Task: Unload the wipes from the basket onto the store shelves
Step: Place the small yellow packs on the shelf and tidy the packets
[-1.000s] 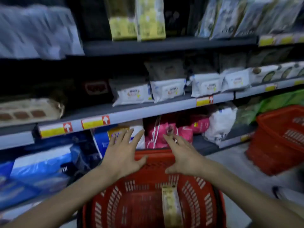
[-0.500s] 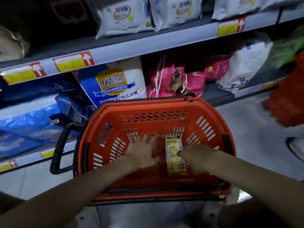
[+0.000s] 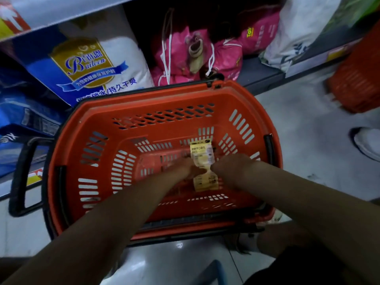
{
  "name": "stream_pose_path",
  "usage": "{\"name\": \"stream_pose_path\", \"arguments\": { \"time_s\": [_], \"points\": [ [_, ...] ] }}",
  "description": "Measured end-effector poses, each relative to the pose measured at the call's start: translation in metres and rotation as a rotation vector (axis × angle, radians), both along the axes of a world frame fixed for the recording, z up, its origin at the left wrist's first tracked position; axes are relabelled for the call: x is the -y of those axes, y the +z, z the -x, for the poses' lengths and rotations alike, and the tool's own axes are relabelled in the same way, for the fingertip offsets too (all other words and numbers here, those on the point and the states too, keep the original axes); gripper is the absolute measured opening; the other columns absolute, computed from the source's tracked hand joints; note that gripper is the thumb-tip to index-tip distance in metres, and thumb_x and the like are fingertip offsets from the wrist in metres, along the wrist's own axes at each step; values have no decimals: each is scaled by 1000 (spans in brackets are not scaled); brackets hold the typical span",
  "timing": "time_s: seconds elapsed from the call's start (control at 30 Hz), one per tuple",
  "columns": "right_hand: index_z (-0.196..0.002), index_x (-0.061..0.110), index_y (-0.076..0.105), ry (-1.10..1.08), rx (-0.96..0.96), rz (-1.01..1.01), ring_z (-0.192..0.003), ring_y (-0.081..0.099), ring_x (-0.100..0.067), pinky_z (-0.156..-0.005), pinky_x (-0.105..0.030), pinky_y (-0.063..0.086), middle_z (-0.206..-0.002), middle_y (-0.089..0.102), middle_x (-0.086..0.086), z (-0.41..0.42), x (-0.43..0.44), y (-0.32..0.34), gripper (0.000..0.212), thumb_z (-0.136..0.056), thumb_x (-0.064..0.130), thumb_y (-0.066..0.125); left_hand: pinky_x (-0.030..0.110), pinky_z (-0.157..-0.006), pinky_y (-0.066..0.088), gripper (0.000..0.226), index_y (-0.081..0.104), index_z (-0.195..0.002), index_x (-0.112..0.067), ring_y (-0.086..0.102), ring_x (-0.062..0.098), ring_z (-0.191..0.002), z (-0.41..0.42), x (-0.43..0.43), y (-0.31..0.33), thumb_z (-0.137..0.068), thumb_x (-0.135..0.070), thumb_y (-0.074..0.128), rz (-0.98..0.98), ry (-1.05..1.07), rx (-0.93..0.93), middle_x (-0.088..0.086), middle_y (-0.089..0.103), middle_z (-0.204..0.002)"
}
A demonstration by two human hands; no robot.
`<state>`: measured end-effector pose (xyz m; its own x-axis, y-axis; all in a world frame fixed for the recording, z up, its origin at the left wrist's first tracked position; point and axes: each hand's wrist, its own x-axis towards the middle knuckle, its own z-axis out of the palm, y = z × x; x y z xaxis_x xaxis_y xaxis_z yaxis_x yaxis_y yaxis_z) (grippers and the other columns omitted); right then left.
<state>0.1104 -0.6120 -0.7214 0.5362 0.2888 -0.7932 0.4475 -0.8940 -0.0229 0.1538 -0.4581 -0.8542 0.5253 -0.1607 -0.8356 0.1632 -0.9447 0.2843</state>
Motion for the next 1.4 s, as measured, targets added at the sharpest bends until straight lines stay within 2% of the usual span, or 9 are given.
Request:
{"name": "stream_pose_path", "arguments": {
  "time_s": [0.07,0.17,0.33,0.47,0.6,0.73,1.07,1.2,1.4],
  "points": [
    [-145,15,48,-37,14,-12,-129,56,-31,-102,-46,52,-142,55,-11,-3,5,1,45,-101,15,56,31,-74,56,54,70,-124,-4,69,41,-114,-3,4,-14,-92,-48,70,59,145,-95,22,71,-125],
    [-148,15,47,-84,-5,-8,-130,56,-29,-103,-45,51,-145,53,-10,-4,13,4,50,-99,15,59,39,-102,54,61,64,-136,-7,65,37,-122,-13,27,-34,-92,-47,74,42,205,-51,13,67,-136],
    [-150,18,43,-71,-14,-3,-136,51,-29,-107,-48,48,-149,50,-8,-1,23,2,48,-103,15,52,47,-110,48,92,53,-146,-6,56,39,-133,-24,38,-51,-74,-51,88,-72,355,31,18,58,-145],
    [-149,18,44,-30,0,2,-131,56,-31,-105,-50,50,-145,54,-10,3,25,-7,43,-106,17,47,46,-126,26,84,40,-156,-11,38,34,-151,-32,40,-71,-97,-70,49,148,416,-88,14,45,-160],
    [-145,19,49,-6,4,9,-133,55,-31,-106,-51,49,-145,55,-8,3,28,-10,39,-107,21,48,45,-120,40,157,45,-154,-24,50,32,-141,-44,24,-164,-15,-87,83,145,619,-201,5,53,-153],
    [-149,18,46,-51,-40,1,-138,50,-29,-110,-48,47,-150,50,-7,-1,28,0,46,-104,18,54,36,-110,46,85,49,-143,-10,55,32,-136,-20,28,-67,-77,-43,90,240,818,-155,6,58,-145],
    [-144,15,49,-31,-21,45,-129,57,-31,-98,-42,50,-143,55,-9,-2,3,28,47,-99,13,60,34,-104,52,77,67,-123,-20,69,23,-114,-8,-43,-13,-57,-40,100,126,577,89,-4,72,-125],
    [-135,17,56,6,137,21,-125,60,-30,-92,-40,52,-136,60,-7,-4,-23,47,36,-99,17,56,33,-92,57,43,70,-109,-17,71,21,-103,-7,-82,60,-74,-25,95,273,593,199,-4,72,-103],
    [-142,28,46,-212,426,-370,-117,62,-28,-89,-39,54,-125,62,-3,-1,-65,80,49,-96,41,58,34,-81,64,46,74,-111,-17,79,17,-89,20,-134,170,-70,-17,96,545,763,272,-1,82,-99]
  ]
}}
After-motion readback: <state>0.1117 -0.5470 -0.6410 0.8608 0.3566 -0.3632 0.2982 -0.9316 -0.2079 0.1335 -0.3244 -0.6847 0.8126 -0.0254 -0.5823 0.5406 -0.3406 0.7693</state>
